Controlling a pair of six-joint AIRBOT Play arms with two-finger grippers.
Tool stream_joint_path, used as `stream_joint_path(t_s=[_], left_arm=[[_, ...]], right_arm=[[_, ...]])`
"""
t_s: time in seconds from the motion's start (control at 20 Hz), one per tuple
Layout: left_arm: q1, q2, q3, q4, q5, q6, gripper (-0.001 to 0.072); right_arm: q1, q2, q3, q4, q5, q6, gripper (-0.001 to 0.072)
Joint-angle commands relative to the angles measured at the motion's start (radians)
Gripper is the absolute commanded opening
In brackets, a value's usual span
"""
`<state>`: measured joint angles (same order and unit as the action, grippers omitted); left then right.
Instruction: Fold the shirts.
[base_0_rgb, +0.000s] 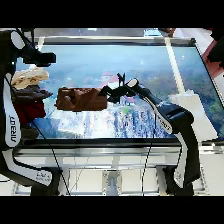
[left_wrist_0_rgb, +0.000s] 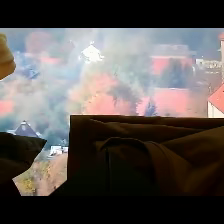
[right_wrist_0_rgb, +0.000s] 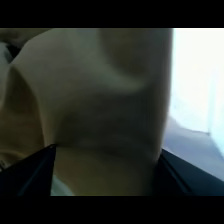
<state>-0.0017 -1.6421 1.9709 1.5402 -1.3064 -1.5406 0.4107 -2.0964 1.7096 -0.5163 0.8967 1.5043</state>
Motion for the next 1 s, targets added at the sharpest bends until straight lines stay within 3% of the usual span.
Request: stream_joint_path(t_s=[0.0, 0.05, 0.15, 0.35, 0.5, 0.8, 0.95], left_arm=[[0.001, 0.0, 0.0, 0.0, 0.003, 0.005, 0.0013], [0.001, 0.0, 0.0, 0.0, 0.003, 0.005, 0.0013], [0.001, 0.0, 0.0, 0.001, 0.002, 0.006, 0.0013], [0.002, 0.0, 0.0, 0.003, 0.0, 0.024, 0.0013], [0.002, 0.0, 0.0, 0.004, 0.007, 0.046, 0.0013], [0.002, 0.0, 0.0, 0.004, 0.036, 0.045, 0.0013], [0.002, -0.002, 0.0, 0.001, 0.037, 0.045, 0.0013]], right_arm=[[0.038, -0.017, 0.001, 0.102, -0.013, -0.016, 0.0528], [0.044, -0.017, 0.001, 0.128, -0.024, -0.039, 0.0409], [0.048, -0.017, 0.001, 0.19, -0.074, -0.072, 0.0019], [-0.018, -0.003, 0.002, 0.378, -0.121, -0.24, 0.0025], [-0.133, 0.05, 0.002, 0.396, -0.117, -0.278, 0.0024], [-0.43, 0.269, 0.001, 0.179, -0.026, -0.247, 0.0024], [-0.598, 0.383, 0.001, -0.024, 0.095, -0.1, 0.0023]])
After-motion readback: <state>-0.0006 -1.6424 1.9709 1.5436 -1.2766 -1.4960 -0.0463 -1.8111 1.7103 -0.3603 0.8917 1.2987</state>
